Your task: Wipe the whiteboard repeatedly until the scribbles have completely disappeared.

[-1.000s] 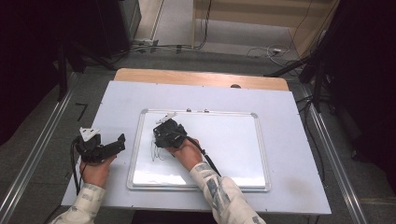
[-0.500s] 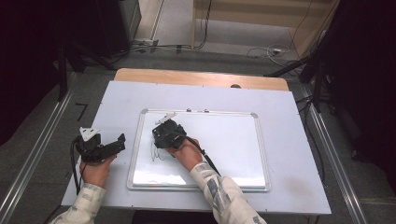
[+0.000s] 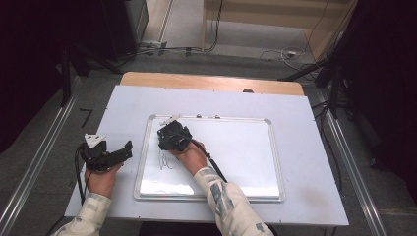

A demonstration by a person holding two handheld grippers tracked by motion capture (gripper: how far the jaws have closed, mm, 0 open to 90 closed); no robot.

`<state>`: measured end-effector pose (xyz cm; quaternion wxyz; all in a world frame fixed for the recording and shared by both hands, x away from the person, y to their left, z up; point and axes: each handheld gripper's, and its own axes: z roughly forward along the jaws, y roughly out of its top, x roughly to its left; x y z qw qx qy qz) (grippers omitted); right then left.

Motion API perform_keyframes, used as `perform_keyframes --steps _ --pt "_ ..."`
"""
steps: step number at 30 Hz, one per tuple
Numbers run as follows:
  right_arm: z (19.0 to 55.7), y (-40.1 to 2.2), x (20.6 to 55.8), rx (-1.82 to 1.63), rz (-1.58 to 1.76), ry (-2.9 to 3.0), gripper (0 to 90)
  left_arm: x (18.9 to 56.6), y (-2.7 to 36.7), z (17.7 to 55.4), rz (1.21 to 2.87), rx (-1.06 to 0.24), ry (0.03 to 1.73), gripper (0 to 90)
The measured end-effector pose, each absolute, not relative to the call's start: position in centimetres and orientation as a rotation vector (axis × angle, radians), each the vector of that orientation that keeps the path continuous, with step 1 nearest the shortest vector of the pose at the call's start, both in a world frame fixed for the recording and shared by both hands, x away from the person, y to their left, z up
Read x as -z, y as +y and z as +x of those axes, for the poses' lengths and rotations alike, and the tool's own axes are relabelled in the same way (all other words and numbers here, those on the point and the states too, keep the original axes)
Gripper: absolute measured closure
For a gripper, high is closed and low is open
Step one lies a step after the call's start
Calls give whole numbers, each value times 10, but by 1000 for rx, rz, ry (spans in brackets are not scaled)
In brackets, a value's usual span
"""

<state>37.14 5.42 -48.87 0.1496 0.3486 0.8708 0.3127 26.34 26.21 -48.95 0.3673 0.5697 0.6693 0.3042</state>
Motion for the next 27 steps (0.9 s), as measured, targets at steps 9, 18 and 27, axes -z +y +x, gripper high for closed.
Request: perform_keyframes --steps 9,18,27 --pt "346 63 489 -900 924 2545 390 489 262 263 1464 -781 1719 5" --pt "370 63 489 -890 1011 2493 390 489 263 263 1458 -780 1721 4" --pt "343 64 490 -907 928 2543 390 489 262 263 1466 -779 1718 4"
